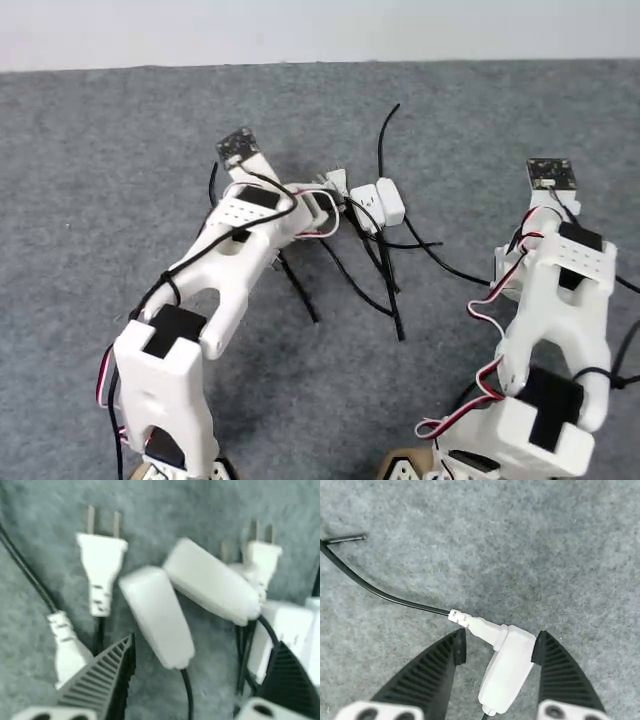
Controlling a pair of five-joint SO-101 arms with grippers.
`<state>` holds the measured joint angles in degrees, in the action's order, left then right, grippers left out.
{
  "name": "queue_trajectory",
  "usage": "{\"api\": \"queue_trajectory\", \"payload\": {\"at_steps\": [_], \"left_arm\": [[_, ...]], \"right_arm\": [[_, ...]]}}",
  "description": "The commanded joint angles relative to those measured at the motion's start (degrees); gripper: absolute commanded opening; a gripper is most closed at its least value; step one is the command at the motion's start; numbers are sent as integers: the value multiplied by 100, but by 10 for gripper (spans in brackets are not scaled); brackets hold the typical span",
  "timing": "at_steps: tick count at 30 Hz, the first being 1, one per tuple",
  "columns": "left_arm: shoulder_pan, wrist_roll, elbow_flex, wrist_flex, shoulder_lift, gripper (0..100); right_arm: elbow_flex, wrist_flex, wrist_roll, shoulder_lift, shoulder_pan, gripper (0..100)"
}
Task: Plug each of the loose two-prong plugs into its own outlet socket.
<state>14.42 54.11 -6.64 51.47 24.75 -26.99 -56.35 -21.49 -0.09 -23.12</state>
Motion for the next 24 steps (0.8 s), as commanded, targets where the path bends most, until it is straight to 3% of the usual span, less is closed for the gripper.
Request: {"api": "queue_trajectory", "payload": {"at_steps": [1, 15, 24], "left_arm": [[-123, 70, 277, -105, -35, 390], [220, 53, 66, 378, -316, 390], [-26, 70, -180, 308, -536, 389]], "right_arm": [[352, 127, -44, 145, 57, 219], [695, 215, 0, 400, -48, 219], [782, 207, 0, 400, -119, 219]]}}
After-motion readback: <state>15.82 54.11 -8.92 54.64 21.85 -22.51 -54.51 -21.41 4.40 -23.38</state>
